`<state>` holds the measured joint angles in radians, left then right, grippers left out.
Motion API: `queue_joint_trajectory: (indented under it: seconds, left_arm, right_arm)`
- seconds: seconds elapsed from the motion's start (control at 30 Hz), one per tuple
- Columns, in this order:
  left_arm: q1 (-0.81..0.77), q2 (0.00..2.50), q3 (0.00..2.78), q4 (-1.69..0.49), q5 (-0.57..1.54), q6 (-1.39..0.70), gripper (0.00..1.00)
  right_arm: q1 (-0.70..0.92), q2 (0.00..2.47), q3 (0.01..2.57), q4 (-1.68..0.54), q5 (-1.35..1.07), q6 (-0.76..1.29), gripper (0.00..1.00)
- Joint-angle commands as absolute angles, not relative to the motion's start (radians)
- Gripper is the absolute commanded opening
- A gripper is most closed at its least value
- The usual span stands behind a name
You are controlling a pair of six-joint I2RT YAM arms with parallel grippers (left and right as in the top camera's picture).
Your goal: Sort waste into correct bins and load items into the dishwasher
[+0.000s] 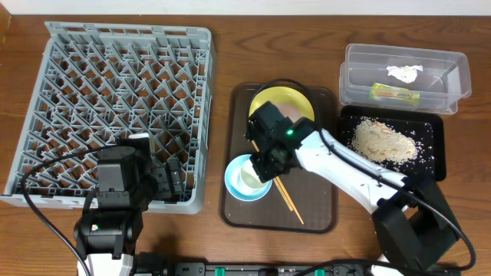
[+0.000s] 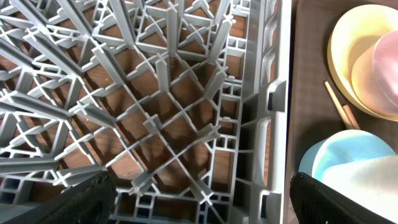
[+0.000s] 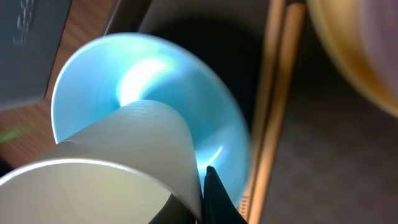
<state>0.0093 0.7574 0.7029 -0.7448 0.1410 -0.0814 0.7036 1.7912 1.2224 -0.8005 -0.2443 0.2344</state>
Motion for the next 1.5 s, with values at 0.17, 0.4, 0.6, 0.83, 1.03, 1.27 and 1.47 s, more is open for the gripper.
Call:
queue_joint_trajectory:
  seconds: [0.17,0.4,0.6,0.83,1.03,1.27,1.47]
  left_arm:
    - [0.006,0.758,0.726,-0.682,0.395,-0.088,0.91]
    - [0.006,0.817,0.726,-0.481,0.670,-0.209,0.91]
    - [0.006,0.969,0.726,-0.163,1.124,-0.210,0.91]
    - [0.003,1.060,0.726,0.121,1.229,-0.368,0.91]
    - [-0.003,1.065,0.726,0.223,1.246,-0.394,0.91]
    - [-0.085,1.065,0.726,0.311,1.246,-0.451,0.91]
    - [-0.160,1.065,0.726,0.402,1.245,-0.469,0.87]
  right_arm:
    - [0.492,1.591,1.330,-0.756,-0.370,0.250,0.01]
    - [0.345,1.589,1.329,-0.651,-0.758,0.258,0.01]
    - [0.335,1.629,1.329,-0.516,-1.046,0.277,0.01]
    - [0.335,1.634,1.329,-0.447,-1.230,0.277,0.01]
    - [0.335,1.635,1.329,-0.425,-1.319,0.278,0.01]
    - [0.335,1.635,1.329,-0.413,-1.346,0.286,0.01]
    - [0.337,1.634,1.329,-0.400,-1.365,0.292,0.01]
